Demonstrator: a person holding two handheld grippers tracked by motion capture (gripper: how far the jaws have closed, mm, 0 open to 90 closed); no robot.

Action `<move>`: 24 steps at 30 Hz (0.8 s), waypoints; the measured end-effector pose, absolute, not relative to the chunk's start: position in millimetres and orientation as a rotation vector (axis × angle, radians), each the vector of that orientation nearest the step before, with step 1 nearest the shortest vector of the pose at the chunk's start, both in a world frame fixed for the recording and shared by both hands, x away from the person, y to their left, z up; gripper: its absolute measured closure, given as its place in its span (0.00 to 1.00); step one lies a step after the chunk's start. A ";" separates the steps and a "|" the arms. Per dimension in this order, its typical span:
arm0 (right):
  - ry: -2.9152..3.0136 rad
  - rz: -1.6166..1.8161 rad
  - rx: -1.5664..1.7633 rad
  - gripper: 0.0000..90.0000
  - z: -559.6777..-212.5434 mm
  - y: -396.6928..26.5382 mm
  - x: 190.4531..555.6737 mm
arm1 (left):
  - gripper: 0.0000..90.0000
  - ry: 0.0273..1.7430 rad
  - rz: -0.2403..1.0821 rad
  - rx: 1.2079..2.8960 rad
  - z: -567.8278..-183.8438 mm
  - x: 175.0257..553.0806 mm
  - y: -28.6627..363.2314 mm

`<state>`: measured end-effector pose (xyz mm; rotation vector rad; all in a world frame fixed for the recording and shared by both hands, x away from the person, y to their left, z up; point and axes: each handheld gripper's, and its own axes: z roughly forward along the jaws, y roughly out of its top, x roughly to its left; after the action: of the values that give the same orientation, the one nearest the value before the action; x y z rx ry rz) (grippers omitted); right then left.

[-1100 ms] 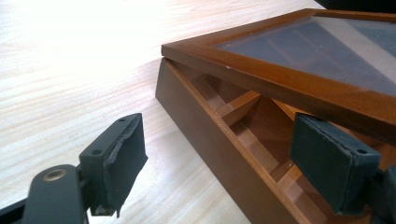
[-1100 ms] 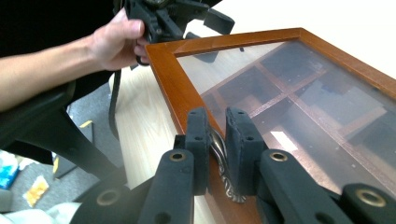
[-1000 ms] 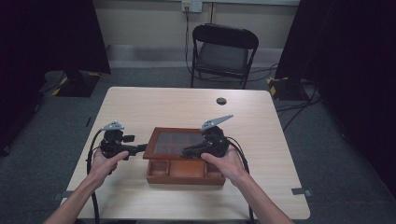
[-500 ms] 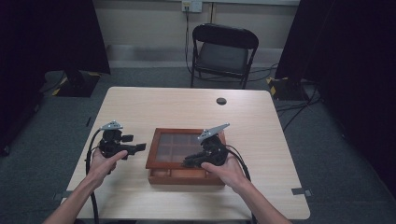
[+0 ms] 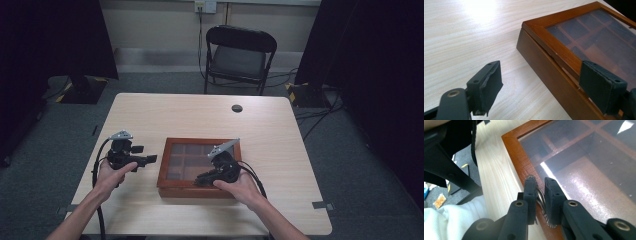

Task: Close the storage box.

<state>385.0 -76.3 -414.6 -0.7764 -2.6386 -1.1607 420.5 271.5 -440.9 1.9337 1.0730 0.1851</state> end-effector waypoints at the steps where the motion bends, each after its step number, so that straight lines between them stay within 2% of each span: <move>1: -2.641 -1.147 -0.774 0.90 -416.4 -75.5 384.7 | 0.20 1.071 0.188 1.938 -440.8 420.4 271.3; 22: -2.636 -1.123 -0.791 0.89 -430.5 -74.6 384.0 | 0.22 1.081 0.181 1.948 -441.5 419.9 269.7; 24: -2.624 -1.140 -0.803 0.79 -430.0 -76.0 386.7 | 0.22 1.080 0.181 1.957 -442.1 420.5 269.9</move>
<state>386.7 -76.0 -430.0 -0.8028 -2.6237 -1.1401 420.5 269.9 -442.1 1.9570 1.0799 0.1807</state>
